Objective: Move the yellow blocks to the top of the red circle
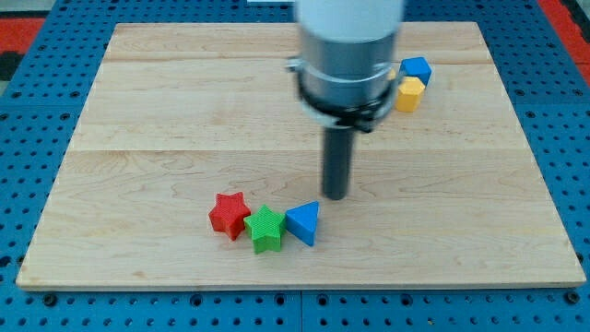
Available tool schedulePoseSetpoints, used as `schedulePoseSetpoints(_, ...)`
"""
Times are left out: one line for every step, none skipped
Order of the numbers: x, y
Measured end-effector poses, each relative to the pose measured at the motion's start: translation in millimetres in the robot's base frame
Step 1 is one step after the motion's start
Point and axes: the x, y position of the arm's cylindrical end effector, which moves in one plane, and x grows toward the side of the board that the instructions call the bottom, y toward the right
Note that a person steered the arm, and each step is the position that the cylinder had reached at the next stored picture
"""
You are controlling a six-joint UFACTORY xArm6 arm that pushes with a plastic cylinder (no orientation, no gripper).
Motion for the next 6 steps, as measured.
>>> schedulePoseSetpoints(-45,56)
schedulePoseSetpoints(-65,92)
schedulePoseSetpoints(-110,111)
schedulePoseSetpoints(-150,111)
schedulePoseSetpoints(-167,98)
schedulePoseSetpoints(-169,67)
